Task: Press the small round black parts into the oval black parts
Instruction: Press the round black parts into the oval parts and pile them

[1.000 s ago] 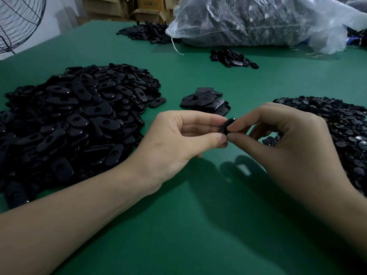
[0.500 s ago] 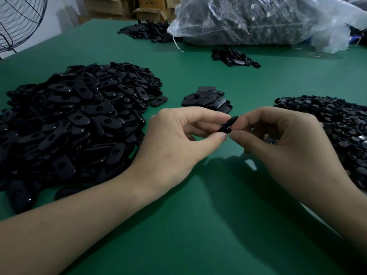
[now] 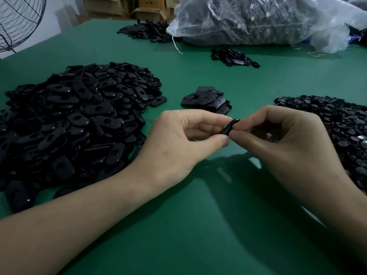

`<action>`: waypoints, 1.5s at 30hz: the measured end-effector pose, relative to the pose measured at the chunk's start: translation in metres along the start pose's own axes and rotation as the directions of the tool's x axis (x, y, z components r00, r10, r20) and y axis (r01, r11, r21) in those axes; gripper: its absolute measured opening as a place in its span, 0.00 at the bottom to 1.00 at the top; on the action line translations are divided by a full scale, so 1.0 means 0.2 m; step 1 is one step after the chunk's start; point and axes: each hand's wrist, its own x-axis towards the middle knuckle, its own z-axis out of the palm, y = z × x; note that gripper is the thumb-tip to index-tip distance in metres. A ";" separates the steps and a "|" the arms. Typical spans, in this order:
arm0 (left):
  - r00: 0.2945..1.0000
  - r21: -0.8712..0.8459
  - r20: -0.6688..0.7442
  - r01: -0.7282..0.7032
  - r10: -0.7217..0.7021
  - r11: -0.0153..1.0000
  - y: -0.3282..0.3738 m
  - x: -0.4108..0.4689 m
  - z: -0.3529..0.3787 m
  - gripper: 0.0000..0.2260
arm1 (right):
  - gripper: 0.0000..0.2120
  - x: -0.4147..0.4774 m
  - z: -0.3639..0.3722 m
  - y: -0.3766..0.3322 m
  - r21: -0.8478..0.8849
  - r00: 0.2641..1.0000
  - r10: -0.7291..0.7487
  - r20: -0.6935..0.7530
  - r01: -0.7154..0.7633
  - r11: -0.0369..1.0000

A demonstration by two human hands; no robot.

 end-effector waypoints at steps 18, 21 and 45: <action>0.998 -0.193 -0.023 0.056 -0.061 0.980 0.02 0.01 -0.01 0.07 | 0.03 -0.01 0.01 -0.02 -0.008 0.993 -0.111 0.046 0.112 0.994; 0.997 -0.108 -0.059 -0.058 0.052 0.992 0.03 0.01 0.00 0.08 | 0.06 -0.01 0.04 -0.02 0.379 0.991 0.108 0.078 -0.130 0.916; 0.919 0.277 -0.118 -0.334 0.377 0.901 0.06 -0.03 0.01 0.10 | 0.04 -0.02 0.06 -0.02 0.694 0.889 0.215 0.405 -0.452 0.560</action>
